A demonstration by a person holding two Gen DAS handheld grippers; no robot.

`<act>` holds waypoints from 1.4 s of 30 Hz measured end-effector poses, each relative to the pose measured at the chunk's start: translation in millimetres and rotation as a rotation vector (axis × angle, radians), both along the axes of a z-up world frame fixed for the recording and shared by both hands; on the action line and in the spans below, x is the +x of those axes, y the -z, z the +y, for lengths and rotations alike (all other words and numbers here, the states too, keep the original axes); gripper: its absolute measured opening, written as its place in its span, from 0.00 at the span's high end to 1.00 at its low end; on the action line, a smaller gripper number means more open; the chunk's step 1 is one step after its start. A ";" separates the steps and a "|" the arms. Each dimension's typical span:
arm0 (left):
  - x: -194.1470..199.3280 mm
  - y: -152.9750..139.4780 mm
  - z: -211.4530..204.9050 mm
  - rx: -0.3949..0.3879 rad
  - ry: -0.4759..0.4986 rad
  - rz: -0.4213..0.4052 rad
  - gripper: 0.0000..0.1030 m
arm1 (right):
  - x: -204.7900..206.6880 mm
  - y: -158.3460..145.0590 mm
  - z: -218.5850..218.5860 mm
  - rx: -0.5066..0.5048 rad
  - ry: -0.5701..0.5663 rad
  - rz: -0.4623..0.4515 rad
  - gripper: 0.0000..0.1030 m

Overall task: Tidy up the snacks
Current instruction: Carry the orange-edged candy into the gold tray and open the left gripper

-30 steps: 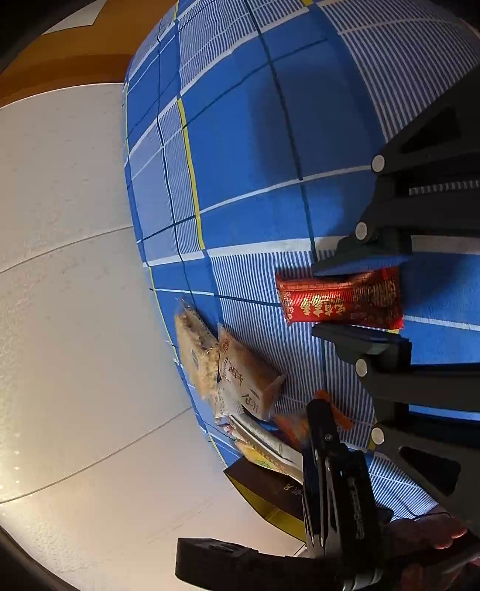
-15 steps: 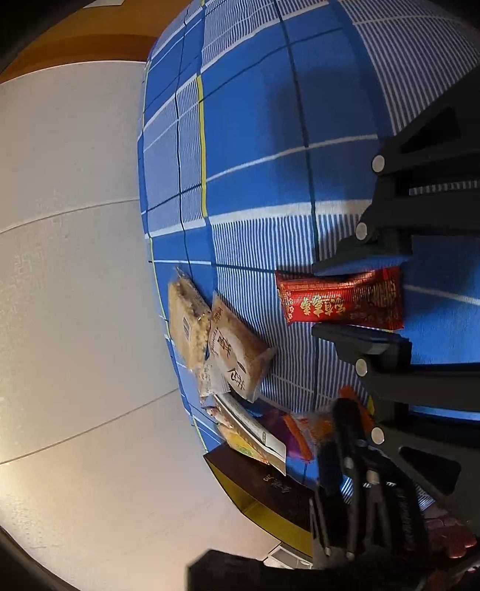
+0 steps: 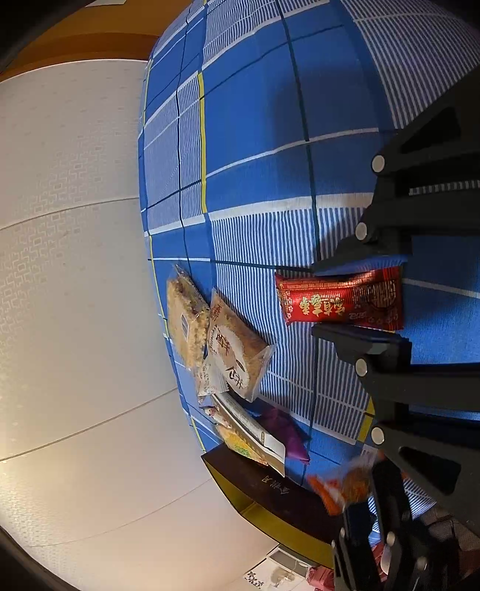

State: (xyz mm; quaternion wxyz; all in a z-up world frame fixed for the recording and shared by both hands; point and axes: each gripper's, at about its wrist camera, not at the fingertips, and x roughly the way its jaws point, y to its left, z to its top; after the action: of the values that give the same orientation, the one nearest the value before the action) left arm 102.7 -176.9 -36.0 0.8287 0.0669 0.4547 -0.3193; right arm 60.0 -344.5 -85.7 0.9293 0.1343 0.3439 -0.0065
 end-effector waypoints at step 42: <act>186.5 18.3 269.4 0.213 -0.520 0.138 0.63 | 1.8 0.8 -3.5 0.062 0.055 0.003 0.75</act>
State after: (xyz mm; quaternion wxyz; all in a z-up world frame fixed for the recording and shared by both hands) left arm 289.2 92.5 -54.3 0.8383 0.0128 0.5427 -0.0505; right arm 61.8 -348.0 -86.6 0.9237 0.1725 0.3415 -0.0213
